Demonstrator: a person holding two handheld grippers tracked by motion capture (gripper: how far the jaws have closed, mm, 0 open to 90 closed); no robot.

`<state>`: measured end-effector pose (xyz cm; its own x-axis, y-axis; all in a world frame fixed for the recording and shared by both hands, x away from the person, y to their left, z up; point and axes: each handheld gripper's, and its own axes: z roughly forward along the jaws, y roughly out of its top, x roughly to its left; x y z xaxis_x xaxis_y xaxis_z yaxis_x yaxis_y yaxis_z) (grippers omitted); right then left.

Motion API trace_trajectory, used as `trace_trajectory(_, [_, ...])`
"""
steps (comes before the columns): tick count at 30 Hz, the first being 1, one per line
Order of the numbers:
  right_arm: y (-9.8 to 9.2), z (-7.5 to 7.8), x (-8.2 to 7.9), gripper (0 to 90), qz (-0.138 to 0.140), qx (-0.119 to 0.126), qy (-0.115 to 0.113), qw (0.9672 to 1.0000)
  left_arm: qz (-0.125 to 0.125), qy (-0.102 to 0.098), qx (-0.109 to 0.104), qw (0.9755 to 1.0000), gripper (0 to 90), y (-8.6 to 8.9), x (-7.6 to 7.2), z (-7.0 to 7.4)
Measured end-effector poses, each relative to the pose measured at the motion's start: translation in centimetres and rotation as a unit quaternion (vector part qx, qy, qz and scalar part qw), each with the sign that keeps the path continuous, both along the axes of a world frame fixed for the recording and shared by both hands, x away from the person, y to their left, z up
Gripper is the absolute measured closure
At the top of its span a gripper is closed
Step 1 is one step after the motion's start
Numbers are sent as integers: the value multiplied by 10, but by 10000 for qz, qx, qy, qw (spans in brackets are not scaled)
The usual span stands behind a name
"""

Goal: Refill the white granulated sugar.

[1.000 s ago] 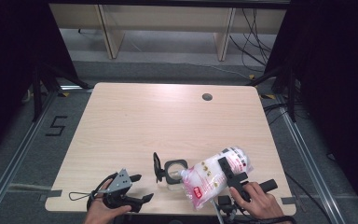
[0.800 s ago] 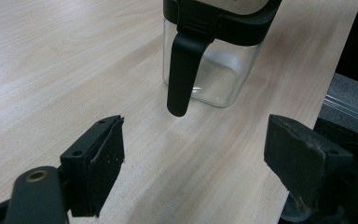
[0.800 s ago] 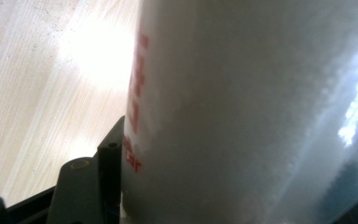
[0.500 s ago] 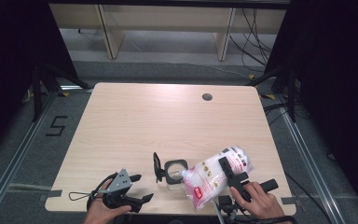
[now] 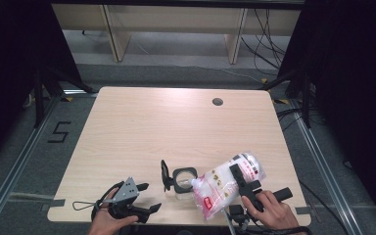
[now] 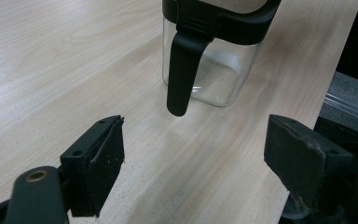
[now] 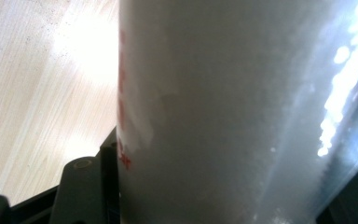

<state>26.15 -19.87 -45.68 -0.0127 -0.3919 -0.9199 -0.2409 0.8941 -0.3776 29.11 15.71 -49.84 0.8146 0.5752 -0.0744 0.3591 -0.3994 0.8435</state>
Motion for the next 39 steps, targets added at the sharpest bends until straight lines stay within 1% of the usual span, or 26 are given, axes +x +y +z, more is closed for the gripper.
trace_trajectory(1, [0,1,0,381,8,-6,-6,10000,1,17,-2,10000,194,0,0,0])
trace_trajectory(2, [0,2,0,381,45,-31,-8,10000,94,122,-92,9998,195,-1,-1,-1])
trace_trajectory(5, [-1,2,-1,382,5,73,-39,10000,109,126,-95,9998,195,-1,-2,-1])
trace_trajectory(6, [-1,2,-1,383,-5,117,-10,9999,71,71,-70,9999,194,-1,-1,0])
trace_trajectory(7, [-1,5,-2,384,-18,-77,-82,9999,105,90,-127,9998,195,-2,-2,-1])
trace_trajectory(8, [-1,4,-1,384,20,87,-40,10000,129,129,-146,9997,195,-2,-2,-1])
trace_trajectory(9, [-2,1,-2,384,-76,234,-11,9997,122,102,-135,9998,195,-2,-2,-1])
trace_trajectory(10, [0,2,-1,384,0,15,-49,10000,62,74,-59,9999,195,-1,-1,-1])
trace_trajectory(11, [-1,-1,-1,385,-26,138,-25,9999,66,76,-70,9999,195,-1,-1,-1])
trace_trajectory(12, [1,1,0,386,56,-14,-30,10000,90,89,-124,9998,195,-2,-1,-1])
trace_trajectory(14, [1,1,0,387,67,5,-8,10000,60,79,-60,9999,195,0,-1,0])
trace_trajectory(15, [1,3,0,387,126,-53,-50,9999,80,106,-120,9998,195,-1,-2,-1])
trace_trajectory(18, [2,8,0,388,218,-123,-146,9996,47,87,-118,9999,195,-2,-1,-1])
trace_trajectory(20, [2,6,0,389,142,-57,-114,9998,60,92,-128,9999,195,-2,-1,-1])
trace_trajectory(22, [4,5,0,389,241,-228,-163,9993,63,89,-103,9999,195,-1,-1,-1])
trace_trajectory(24, [2,1,0,390,98,21,-43,9999,67,106,-93,9999,194,-1,-1,-1])
trace_trajectory(26, [2,4,-1,390,135,-55,-108,9998,65,108,-205,9997,194,-3,-2,-1])
trace_trajectory(28, [2,7,0,391,228,-147,-186,9995,9,55,-103,9999,194,-2,-1,-1])
trace_trajectory(29, [2,6,0,391,168,-45,-135,9998,13,59,-115,9999,193,-2,-1,-1])
trace_trajectory(31, [2,2,0,393,38,-48,-116,9999,26,10,-68,10000,193,-2,-1,-1])
trace_trajectory(32, [1,2,0,393,54,26,-79,10000,68,90,-152,9998,193,-3,-2,-2])
trace_trajectory(33, [0,3,0,393,49,62,-70,9999,39,87,-129,9999,193,-2,-1,-1])
trace_trajectory(34, [1,5,1,393,127,-84,-125,9998,-10,20,-35,10000,193,-1,0,0])
trace_trajectory(36, [0,7,0,393,79,-88,-148,9998,-10,18,-80,10000,193,-1,0,-1])
trace_trajectory(37, [0,6,0,393,82,1,-123,9999,-13,-14,-84,10000,193,-2,0,-2])
trace_trajectory(39, [0,6,0,393,53,51,-142,9999,6,-15,-59,10000,194,-2,0,-1])
